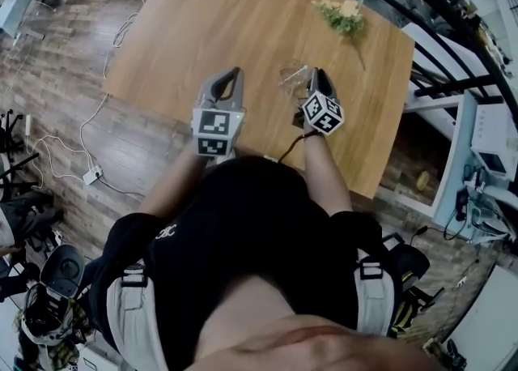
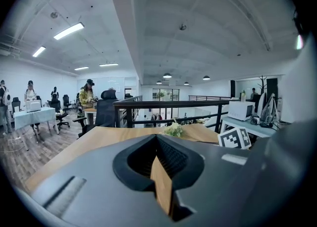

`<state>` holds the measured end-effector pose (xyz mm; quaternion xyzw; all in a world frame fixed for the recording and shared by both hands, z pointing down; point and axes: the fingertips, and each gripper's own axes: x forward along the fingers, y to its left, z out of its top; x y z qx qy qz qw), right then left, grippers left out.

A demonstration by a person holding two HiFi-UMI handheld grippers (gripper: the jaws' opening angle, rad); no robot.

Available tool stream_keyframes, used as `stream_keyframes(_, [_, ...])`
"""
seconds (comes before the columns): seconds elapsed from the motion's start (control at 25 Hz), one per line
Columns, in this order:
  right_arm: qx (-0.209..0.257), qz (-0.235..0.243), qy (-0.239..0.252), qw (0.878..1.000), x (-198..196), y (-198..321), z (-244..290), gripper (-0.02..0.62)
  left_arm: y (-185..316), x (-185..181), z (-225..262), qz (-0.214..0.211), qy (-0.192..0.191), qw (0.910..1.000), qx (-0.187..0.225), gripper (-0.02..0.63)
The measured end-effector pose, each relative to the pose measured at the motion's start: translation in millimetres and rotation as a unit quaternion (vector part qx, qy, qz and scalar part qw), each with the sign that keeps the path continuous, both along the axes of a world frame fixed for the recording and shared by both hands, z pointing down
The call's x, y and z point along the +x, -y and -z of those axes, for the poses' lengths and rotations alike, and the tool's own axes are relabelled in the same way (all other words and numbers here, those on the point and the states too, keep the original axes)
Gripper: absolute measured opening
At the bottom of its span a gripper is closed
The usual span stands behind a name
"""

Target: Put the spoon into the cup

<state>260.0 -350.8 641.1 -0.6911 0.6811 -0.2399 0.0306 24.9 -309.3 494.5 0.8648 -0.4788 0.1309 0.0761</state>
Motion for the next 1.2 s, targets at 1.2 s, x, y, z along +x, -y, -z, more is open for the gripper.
stream_keyframes(1.2, [0.146, -0.051, -0.154, 0.976, -21, -117, 173, -0.002, -19, 113, 6, -0.181, -0.04, 0.9826, 0.007, 0.012])
